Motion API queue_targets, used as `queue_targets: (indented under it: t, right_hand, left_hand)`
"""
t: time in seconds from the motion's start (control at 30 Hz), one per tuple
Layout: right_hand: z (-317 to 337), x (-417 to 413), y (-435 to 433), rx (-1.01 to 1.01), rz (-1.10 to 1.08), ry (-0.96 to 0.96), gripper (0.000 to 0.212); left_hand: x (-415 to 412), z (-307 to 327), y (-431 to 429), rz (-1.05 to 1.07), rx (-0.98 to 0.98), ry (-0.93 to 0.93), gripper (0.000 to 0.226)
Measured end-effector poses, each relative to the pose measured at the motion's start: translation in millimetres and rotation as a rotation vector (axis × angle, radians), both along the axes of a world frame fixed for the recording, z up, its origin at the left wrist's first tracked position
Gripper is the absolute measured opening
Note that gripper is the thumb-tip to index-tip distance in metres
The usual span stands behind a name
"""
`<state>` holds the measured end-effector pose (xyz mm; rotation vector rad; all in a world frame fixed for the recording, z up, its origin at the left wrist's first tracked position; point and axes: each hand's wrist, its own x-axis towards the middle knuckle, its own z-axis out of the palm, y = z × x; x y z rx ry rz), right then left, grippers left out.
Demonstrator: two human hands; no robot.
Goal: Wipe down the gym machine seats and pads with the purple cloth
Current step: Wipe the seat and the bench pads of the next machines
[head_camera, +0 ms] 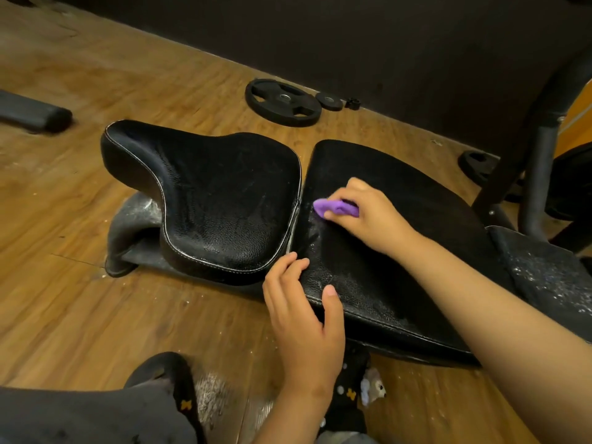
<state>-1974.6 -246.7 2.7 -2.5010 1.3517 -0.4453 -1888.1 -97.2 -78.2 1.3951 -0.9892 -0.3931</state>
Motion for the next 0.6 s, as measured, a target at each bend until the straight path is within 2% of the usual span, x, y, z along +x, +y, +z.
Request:
queue_targets:
  t: [0.13, 0.27, 0.4, 0.6]
  right_hand:
    - [-2, 20, -36, -0.034, -0.112, 0.007, 0.015]
    - [-5, 30, -31, -0.078, -0.148, 0.061, 0.016]
    - [3, 30, 8, -0.011, 0.0, 0.099, 0.019]
    - [17, 16, 54, 0.152, 0.218, 0.147, 0.014]
  left_hand:
    - [0, 0, -1, -0.002, -0.023, 0.002, 0.039]
    - [1, 0, -2, 0.003, -0.041, 0.001, 0.039]
    - [0, 1, -1, 0.003, -0.024, 0.043, 0.039]
    - [-7, 5, 1, 0.031, -0.012, 0.283, 0.047]
